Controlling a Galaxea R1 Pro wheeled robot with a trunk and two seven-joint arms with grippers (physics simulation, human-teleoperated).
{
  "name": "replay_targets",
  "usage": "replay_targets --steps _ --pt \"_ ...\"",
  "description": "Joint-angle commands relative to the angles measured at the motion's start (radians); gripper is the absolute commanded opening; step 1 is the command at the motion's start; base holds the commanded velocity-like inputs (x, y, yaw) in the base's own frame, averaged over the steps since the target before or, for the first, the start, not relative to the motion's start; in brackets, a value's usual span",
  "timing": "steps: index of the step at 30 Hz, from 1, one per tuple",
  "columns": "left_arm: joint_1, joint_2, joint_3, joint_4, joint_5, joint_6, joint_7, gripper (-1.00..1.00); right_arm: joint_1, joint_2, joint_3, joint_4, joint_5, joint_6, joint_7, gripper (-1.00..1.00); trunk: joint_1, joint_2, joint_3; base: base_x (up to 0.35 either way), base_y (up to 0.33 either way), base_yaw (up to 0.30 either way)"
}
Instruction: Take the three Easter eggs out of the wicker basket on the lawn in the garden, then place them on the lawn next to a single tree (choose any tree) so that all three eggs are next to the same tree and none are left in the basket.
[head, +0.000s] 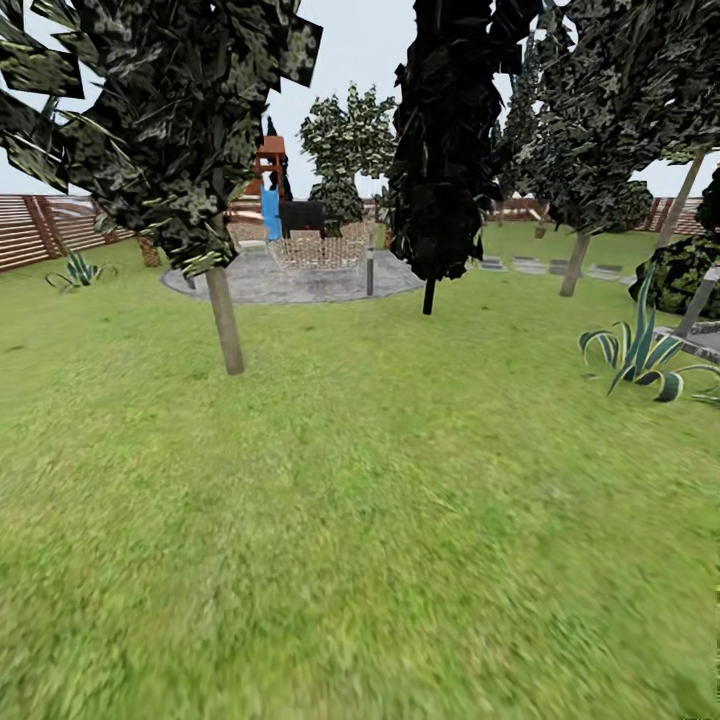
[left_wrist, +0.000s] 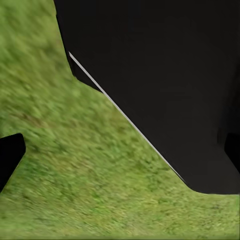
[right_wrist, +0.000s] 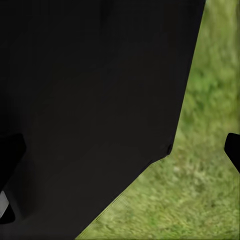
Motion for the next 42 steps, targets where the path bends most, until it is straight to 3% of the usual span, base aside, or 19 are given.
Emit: replay_targets --steps 1,42 --pt "0.0 0.0 0.001 -0.002 -0.009 0.003 -0.001 1.0 -0.001 0.0 0.004 0.002 0.002 0.001 0.001 1.0 0.001 0.0 -0.001 0.335 0.0 -0.231" --pt "0.0 0.0 0.001 -0.001 -0.009 0.003 -0.001 1.0 -0.001 0.0 0.004 0.002 0.002 0.001 0.0 1.0 0.001 0.0 -0.002 0.335 0.0 -0.008"
